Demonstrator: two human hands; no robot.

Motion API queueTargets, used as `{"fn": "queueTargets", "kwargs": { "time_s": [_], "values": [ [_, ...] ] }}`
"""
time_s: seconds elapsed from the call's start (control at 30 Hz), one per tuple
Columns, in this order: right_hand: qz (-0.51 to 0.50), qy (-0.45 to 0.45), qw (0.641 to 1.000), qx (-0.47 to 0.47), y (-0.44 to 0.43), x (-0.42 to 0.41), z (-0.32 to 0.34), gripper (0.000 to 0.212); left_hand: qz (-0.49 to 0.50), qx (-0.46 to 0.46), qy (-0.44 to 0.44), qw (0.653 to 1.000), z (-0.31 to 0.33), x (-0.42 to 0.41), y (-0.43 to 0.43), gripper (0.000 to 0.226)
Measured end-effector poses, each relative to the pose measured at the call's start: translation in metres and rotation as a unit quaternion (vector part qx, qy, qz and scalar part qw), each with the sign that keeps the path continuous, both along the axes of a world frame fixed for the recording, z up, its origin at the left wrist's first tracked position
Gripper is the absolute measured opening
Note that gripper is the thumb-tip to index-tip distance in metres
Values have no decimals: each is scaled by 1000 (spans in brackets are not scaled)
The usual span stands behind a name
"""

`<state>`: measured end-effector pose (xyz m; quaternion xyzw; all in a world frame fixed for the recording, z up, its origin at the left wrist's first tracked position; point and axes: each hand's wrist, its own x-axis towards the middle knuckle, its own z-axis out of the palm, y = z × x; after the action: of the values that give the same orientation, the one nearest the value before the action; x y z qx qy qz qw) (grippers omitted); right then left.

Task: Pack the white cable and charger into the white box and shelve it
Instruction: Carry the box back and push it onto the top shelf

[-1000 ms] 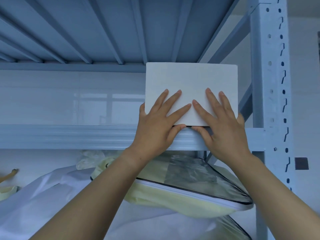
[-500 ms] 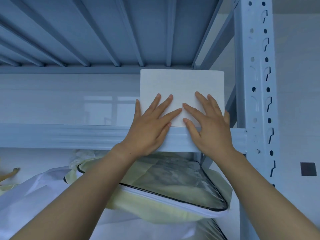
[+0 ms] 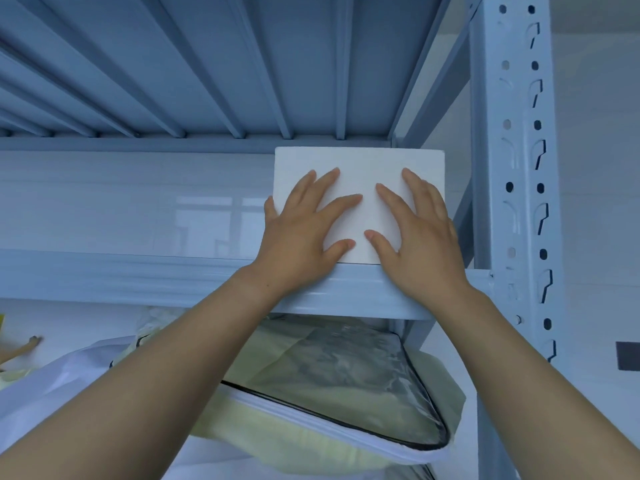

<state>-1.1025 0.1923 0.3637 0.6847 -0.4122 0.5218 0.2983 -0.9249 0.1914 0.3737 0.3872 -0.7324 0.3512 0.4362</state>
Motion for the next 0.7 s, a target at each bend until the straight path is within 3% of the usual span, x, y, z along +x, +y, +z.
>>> {"fn": "queueTargets", "kwargs": {
  "time_s": [0.27, 0.5, 0.7],
  "values": [
    [-7, -52, 999, -15, -3, 3, -1, 57, -62, -19, 19, 998, -4, -3, 0, 43],
    [75, -106, 987, -93, -3, 5, -3, 46, -149, -52, 43, 987, -3, 4, 4, 41],
    [35, -83, 992, -90, -6, 5, -6, 40, -86, -59, 32, 994, -9, -3, 1, 41]
  ]
}}
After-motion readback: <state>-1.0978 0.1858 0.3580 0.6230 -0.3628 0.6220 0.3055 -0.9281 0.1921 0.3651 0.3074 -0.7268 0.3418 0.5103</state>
